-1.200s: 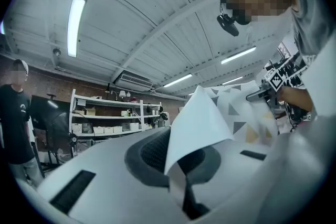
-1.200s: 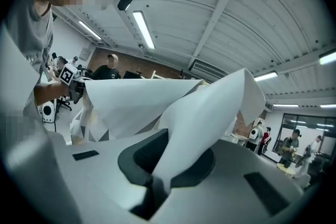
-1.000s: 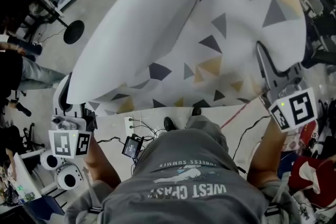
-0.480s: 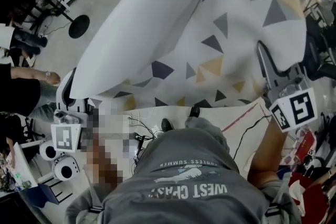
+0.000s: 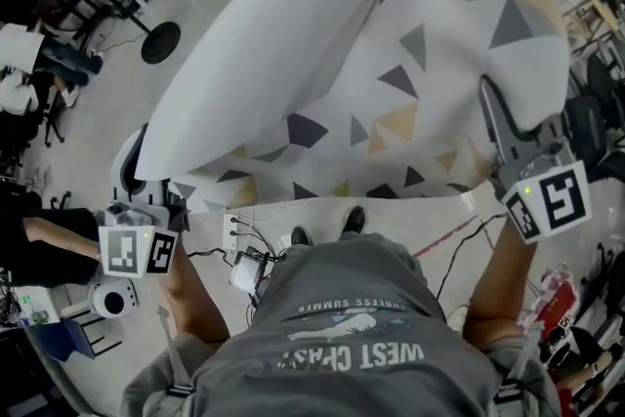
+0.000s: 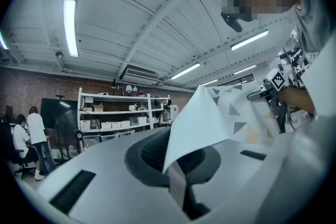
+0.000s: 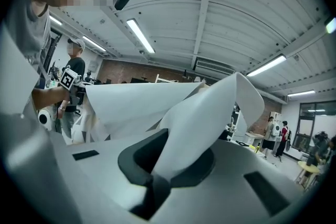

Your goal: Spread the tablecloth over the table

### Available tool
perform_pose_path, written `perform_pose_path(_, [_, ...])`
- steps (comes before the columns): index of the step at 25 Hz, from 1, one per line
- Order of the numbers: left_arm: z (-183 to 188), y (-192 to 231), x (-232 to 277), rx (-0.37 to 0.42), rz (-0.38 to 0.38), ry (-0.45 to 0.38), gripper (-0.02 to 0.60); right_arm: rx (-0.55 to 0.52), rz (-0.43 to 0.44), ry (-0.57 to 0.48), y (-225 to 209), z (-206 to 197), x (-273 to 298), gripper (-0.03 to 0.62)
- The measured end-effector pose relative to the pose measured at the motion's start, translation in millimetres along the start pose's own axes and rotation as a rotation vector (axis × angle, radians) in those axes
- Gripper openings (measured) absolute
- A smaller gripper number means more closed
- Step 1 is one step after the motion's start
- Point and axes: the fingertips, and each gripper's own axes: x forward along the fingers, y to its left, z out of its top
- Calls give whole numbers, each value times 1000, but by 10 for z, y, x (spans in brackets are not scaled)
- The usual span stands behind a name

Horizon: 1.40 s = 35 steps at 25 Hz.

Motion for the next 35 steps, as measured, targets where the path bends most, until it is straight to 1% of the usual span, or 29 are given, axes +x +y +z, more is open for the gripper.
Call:
perform_pose_path(6, [-33,27,27,2,20,23,0,12,25,2,-43,-44,120,14])
perform_pose_path(12, [-84,40,104,0,21,43,0,34,26,19,-93,-113,198,14])
perform_pose_path(18, [-214,43,207,-20,-14,62,0,48,0,57,-71,-197,237,14])
perform_pose_path(25, [-226,25,200,-34,-77,28,0,51,-70,67,23,-157,30,14])
perform_pose_path(27, [-307,168,291,-41,-93,24,0,48,-82,78,63,-142,176,14])
perform_pose_path(31, [-565,758,732,-61,-113,26,0,50,-98,92,116,-104,875,14])
perform_pose_path(35, [-791,998,965,-77,-130,34,0,64,-109,110,144,-205,1207,14])
